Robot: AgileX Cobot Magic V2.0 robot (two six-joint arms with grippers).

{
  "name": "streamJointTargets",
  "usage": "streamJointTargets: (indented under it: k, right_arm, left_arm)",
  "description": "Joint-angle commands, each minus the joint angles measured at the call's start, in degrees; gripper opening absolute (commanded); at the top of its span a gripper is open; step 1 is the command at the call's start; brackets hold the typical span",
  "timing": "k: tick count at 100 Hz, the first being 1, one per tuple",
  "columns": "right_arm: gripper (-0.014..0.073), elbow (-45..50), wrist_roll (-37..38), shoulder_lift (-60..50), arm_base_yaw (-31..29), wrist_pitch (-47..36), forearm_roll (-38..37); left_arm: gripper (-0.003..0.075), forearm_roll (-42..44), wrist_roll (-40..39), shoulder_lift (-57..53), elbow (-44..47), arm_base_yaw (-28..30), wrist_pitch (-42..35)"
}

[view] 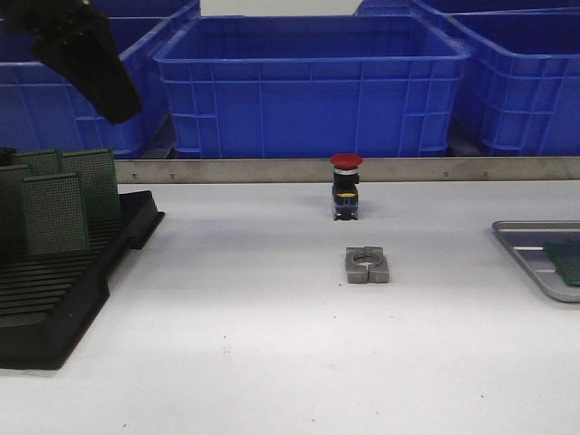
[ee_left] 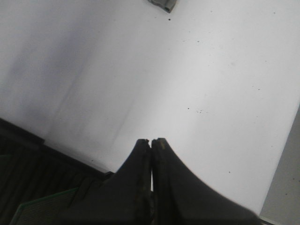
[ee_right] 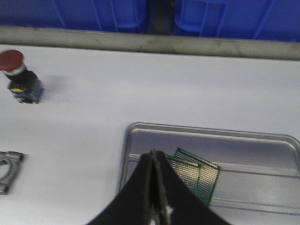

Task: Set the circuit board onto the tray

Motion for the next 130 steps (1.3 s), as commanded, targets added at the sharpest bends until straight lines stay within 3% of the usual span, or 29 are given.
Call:
streamJointTargets:
  k: [1,38,63,86,130]
  right_arm:
    - [-0.0060,-0.44,-0.71,-5.20,-0.29,4.50,3.46]
    - [-0.0060,6.29,-3.86,-23.00,-0.29,7.82,3.35]
    - [-0.0060,11.38,-3.86,-32.63,-0.29,12.03,3.35]
    - [-0.0060,14.28,-3.86,-42.07,-0.29,10.43,3.35]
    - [-0.0060,18.24,-3.80,-56.49,-0.29,11.31,3.35]
  left_arm:
    - [-0.0020,-3.58,-0.98,-4.78,-1.00,1.55,2.97]
    - [-0.0020,-6.65,-0.98,-22.40,13.35,4.66,-15.33]
    - [-0.0020,-8.37,-0.98,-36.71,27.47,4.66,-30.76]
    - [-0.0020,-11.59,-0.98,-51.24,41.97,4.66,-44.25]
    - [-0.0020,-15.56,-0.98,-77.87,61.33,4.66,-49.45]
